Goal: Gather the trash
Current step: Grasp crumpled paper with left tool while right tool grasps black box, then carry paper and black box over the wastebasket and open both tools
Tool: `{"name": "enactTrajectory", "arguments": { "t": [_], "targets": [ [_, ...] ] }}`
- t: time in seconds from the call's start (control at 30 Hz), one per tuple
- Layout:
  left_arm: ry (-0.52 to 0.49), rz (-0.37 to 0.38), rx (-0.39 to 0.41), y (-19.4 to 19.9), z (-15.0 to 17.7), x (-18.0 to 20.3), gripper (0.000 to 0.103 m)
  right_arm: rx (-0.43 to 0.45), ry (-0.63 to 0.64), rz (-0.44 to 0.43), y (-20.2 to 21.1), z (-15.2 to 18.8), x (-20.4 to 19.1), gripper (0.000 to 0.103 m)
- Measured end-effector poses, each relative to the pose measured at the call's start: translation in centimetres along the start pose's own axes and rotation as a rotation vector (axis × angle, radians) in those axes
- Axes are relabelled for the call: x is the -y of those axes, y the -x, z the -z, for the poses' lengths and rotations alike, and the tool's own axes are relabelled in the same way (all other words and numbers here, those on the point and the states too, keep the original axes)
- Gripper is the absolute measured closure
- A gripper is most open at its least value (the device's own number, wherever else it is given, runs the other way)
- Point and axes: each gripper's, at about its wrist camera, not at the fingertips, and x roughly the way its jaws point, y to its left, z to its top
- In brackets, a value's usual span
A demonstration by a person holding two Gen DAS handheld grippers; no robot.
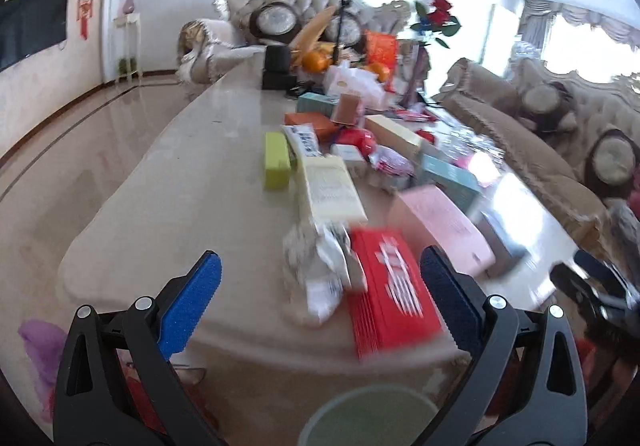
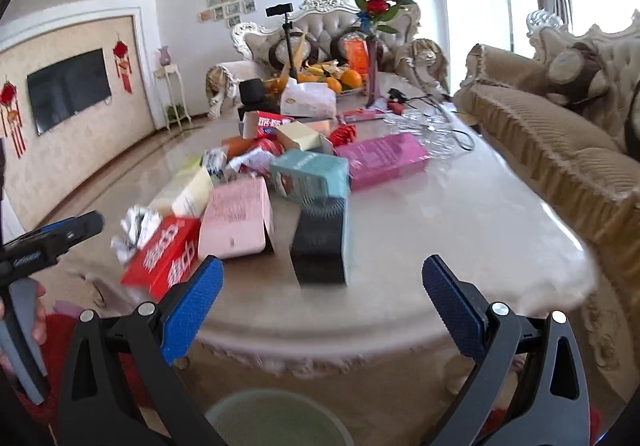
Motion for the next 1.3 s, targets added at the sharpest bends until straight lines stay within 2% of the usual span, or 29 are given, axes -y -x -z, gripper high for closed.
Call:
{"name": "enactTrajectory", "arguments": {
  "t": [0.07, 0.23, 0.4, 0.5, 0.63, 0.77, 0.93, 1.03, 1.07, 1.1, 1.17, 1.2, 1.27, 1.3],
  "targets": [
    [0.033, -0.02, -0.037, -2.5, -0.9, 0.2, 0.006, -0.006, 0.011, 0.01, -0.8, -0.3, -0.2, 0.007],
    [0.072, -0.075, -0.119, -6.0, -0.7, -0.1, 0.006, -0.038, 0.052, 0.02, -2.8, -0.7, -0.3, 0.007],
    [0.102, -0.063, -0.142, -6.7, 0.0, -1.2, 0.006, -0.058, 0.034, 0.006, -3.8, -0.7, 0.3, 0.007],
    [0.102, -0.084, -0.14, -6.9, -0.3, -1.9, 0.006, -0.075, 0.038, 0.02, -4.6, -0.6, 0.2, 0.007],
    [0.076, -0.114, -0.142, -6.9, -0.5, -2.8, 0.006, -0.077, 0.055, 0.087, -4.6, -0.3, 0.7, 0.007],
    [0.024, -0.128, -0.181, -7.5, -0.2, -2.5, 0.006, -0.086, 0.038, 0.093, -4.9, -0.6, 1.4, 0.007],
    [-0.035, -0.163, -0.197, -8.3, 0.7, -1.3, 0.007, -0.11, 0.083, 0.09, -5.6, -0.4, 0.8, 0.008],
    [-0.014, -0.12, -0.218, -8.2, 0.7, -1.8, 0.033, -0.122, 0.125, 0.095, -6.0, -0.3, 0.3, 0.009],
    [-0.012, -0.117, -0.22, -8.0, 0.6, -2.0, 0.049, -0.125, 0.129, 0.095, -6.0, -0.3, 0.3, 0.012],
    [-0.027, -0.126, -0.23, -8.0, 0.6, -1.9, 0.05, -0.132, 0.131, 0.09, -6.2, -0.3, 0.3, 0.016],
    [-0.057, -0.125, -0.238, -8.1, 0.7, -1.8, 0.051, -0.172, 0.119, 0.058, -6.7, -0.2, 0.5, 0.034],
    [-0.057, -0.121, -0.239, -8.0, 0.7, -1.9, 0.053, -0.203, 0.1, 0.032, -7.2, 0.0, 0.8, 0.039],
    [-0.031, -0.109, -0.23, -7.7, 0.7, -2.4, 0.057, -0.212, 0.071, 0.025, -7.2, 0.2, 1.3, 0.064],
    [-0.014, -0.105, -0.219, -7.4, 0.6, -2.8, 0.061, -0.212, 0.059, 0.025, -7.0, 0.2, 1.7, 0.064]
  ]
}}
